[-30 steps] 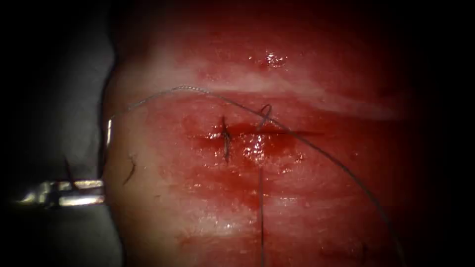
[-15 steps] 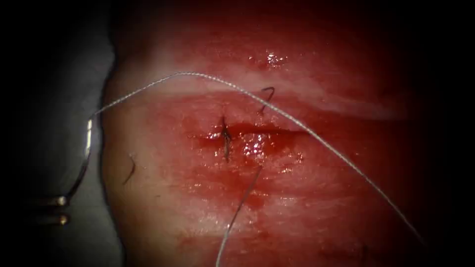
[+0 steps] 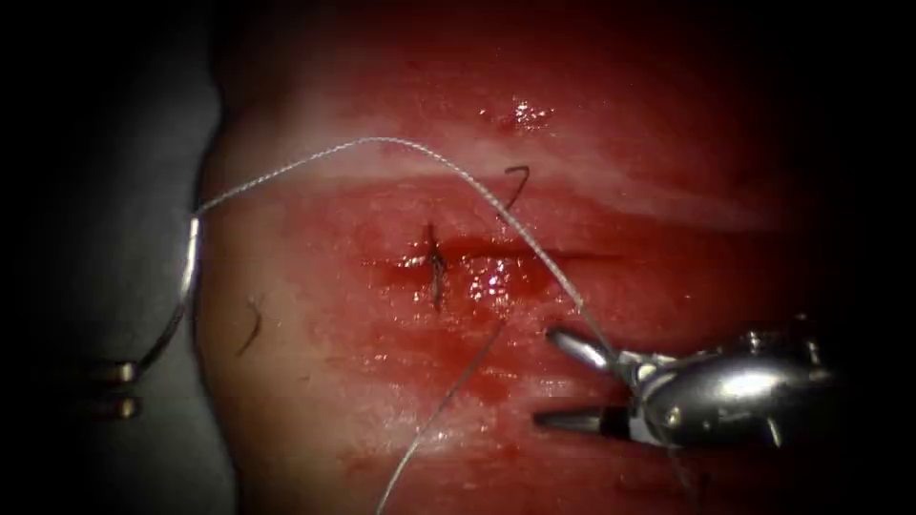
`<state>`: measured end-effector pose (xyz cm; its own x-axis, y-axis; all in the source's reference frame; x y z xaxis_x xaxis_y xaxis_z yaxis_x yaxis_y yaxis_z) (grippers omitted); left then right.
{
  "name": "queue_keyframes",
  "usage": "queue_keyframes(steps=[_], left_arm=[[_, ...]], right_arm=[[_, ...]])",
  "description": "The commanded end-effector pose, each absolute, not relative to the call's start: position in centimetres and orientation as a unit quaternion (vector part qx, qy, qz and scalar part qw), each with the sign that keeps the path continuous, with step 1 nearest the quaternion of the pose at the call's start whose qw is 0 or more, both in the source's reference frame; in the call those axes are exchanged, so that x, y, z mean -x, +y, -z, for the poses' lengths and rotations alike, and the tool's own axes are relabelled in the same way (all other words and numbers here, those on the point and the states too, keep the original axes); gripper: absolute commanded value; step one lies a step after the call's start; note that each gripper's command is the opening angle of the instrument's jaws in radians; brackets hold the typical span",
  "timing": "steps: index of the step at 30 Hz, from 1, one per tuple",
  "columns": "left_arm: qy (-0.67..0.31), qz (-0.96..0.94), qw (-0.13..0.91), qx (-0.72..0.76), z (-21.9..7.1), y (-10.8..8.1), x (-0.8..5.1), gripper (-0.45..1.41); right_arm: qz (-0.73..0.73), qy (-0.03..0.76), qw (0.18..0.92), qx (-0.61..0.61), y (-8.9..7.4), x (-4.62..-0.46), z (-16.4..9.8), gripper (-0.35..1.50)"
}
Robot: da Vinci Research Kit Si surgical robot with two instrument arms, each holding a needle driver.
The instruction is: Wound Closure
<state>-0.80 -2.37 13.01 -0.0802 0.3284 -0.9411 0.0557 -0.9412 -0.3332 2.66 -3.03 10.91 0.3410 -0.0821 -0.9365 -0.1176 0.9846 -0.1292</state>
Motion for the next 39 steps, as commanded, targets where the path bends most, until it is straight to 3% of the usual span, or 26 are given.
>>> queue_keyframes(steps=[1,17,19,20,21,39], left_arm=[[-0.147,-0.720,0.097,0.671,-13.07,-2.48,0.85,-0.45],[-0.148,-0.721,0.100,0.669,-13.02,-2.45,0.80,-0.45],[-0.148,-0.721,0.100,0.669,-13.02,-2.45,0.80,-0.45],[-0.147,-0.722,0.101,0.669,-13.03,-2.45,0.80,-0.45],[-0.147,-0.722,0.101,0.669,-13.03,-2.45,0.80,-0.45],[-0.144,-0.725,0.103,0.666,-13.04,-2.45,0.76,-0.45]], right_arm=[[-0.007,0.576,0.812,0.089,-3.12,-2.81,-11.07,0.91],[0.032,0.538,0.838,0.086,-3.19,-3.23,-11.59,0.95],[0.032,0.538,0.838,0.085,-3.19,-3.22,-11.59,0.74],[0.033,0.538,0.838,0.085,-3.20,-3.21,-11.59,0.26],[0.035,0.539,0.837,0.084,-3.23,-3.18,-11.57,-0.35],[0.056,0.561,0.822,0.074,-3.79,-3.17,-10.67,-0.35]])
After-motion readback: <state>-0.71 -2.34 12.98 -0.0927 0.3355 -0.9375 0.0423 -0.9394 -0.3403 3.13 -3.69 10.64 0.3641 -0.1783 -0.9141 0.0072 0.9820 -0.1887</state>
